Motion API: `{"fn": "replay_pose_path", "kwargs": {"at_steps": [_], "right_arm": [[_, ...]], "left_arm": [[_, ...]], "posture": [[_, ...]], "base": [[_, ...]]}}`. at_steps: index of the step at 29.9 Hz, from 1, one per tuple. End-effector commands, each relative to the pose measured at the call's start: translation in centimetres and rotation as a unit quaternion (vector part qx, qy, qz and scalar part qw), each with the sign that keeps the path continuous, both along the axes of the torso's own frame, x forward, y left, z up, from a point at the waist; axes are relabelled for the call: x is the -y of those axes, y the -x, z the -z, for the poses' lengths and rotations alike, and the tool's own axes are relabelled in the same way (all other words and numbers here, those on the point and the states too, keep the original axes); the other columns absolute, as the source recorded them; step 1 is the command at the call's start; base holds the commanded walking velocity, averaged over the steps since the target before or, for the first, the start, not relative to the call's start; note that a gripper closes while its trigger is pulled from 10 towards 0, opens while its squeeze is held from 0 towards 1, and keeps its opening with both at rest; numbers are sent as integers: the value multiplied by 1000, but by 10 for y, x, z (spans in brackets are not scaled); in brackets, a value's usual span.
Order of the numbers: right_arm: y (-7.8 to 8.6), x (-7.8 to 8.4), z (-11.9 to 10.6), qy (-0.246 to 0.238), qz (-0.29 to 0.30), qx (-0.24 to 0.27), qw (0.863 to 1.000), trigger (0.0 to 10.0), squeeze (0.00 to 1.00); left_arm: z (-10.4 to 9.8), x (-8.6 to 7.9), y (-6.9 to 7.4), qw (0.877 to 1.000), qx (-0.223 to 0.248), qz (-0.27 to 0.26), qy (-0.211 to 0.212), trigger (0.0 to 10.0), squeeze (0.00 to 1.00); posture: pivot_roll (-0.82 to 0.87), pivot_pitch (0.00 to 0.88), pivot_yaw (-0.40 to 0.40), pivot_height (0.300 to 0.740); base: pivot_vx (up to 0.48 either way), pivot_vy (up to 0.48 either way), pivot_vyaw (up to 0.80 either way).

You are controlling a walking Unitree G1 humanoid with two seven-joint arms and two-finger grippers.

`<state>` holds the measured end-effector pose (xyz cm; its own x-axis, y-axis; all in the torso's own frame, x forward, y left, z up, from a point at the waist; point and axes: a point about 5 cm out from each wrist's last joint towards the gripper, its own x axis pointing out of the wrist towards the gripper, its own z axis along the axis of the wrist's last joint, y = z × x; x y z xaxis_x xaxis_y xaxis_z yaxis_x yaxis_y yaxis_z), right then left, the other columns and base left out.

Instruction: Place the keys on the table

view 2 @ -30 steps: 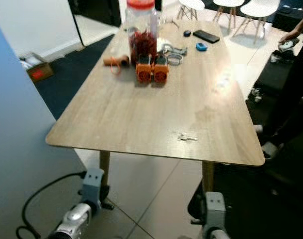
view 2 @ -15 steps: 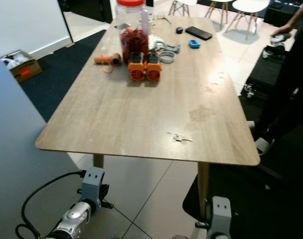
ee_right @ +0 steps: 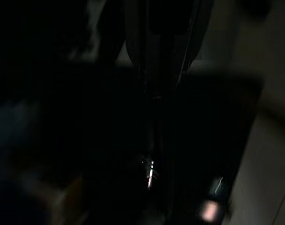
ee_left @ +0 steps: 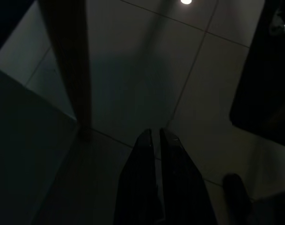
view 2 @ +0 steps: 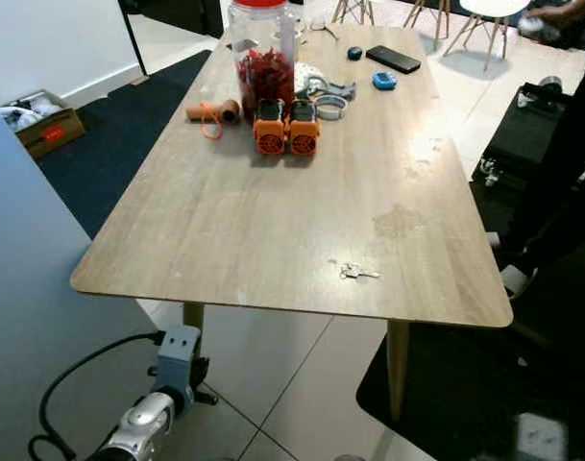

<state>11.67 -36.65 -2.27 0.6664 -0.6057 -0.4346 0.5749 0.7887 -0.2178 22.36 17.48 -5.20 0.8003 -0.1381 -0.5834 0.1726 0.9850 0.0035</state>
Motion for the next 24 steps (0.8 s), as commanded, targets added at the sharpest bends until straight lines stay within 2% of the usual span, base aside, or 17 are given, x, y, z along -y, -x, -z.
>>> {"fn": "replay_pose_path", "kwargs": {"at_steps": [1,2,4,6,7,9,10,12,14,15,16,18,19,21,22,23,24], "right_arm": [[-7,13,-16,16,29,54,998,10000,0],[-7,13,-16,16,29,54,998,10000,0],[-35,39,-61,64,44,154,985,10000,0],[-56,52,-95,97,43,218,970,10000,0],[-56,52,-95,97,43,218,970,10000,0],[-82,56,-128,109,20,275,955,10000,0],[-82,56,-128,109,20,275,955,10000,0],[-130,38,-168,92,-83,331,935,10000,0],[-130,38,-168,92,-83,331,935,10000,0],[-162,10,-186,78,-177,340,920,10000,0],[-162,10,-186,78,-177,340,920,10000,0],[-194,-32,-201,46,-293,335,895,10000,0],[-194,-32,-201,46,-293,335,895,10000,0],[-212,-71,-210,15,-382,326,865,10000,0],[-212,-71,-210,15,-382,326,865,10000,0],[-218,-94,-212,2,-433,314,845,10000,0],[-218,-94,-212,2,-433,314,845,10000,0]], "left_arm": [[3,-6,5,1000,-9,2,-8,10000,0],[3,-6,5,1000,-9,2,-8,10000,0],[3,-6,5,1000,-10,4,-8,10000,0],[3,-6,5,1000,-12,4,-10,10000,0],[3,-6,5,1000,-12,4,-10,10000,0],[3,-9,5,1000,-16,0,-19,10000,0],[3,-9,5,1000,-16,0,-19,10000,0],[4,-12,6,999,-20,-7,-26,10000,0],[4,-12,6,999,-20,-7,-26,10000,0],[4,-13,6,999,-20,-8,-26,10000,0],[4,-13,6,999,-20,-8,-26,10000,0],[4,-13,6,999,-20,-10,-26,10000,0],[4,-13,6,999,-20,-10,-26,10000,0],[4,-13,6,999,-20,-11,-26,10000,0],[4,-13,6,999,-20,-11,-26,10000,0],[4,-13,6,999,-19,-11,-25,10000,0],[4,-13,6,999,-19,-11,-25,10000,0]], "posture": [[53,42,-6,740],[53,42,-6,740],[53,42,-6,740],[50,39,-6,740],[50,39,-6,740],[51,37,-8,740],[51,37,-8,740],[51,35,-10,740],[51,35,-10,740],[52,34,-14,740],[52,34,-14,740],[54,33,-15,740],[54,33,-15,740],[54,33,-15,740],[54,33,-15,740],[54,33,-15,740],[54,33,-15,740]], "base": [[0,0,0],[0,0,0],[0,0,0],[0,0,0],[0,0,0],[0,0,0],[0,0,0],[0,0,0],[0,0,0],[0,0,0],[0,0,0],[0,0,0],[0,0,0],[0,0,0],[0,0,0],[0,0,0],[0,0,0]]}}
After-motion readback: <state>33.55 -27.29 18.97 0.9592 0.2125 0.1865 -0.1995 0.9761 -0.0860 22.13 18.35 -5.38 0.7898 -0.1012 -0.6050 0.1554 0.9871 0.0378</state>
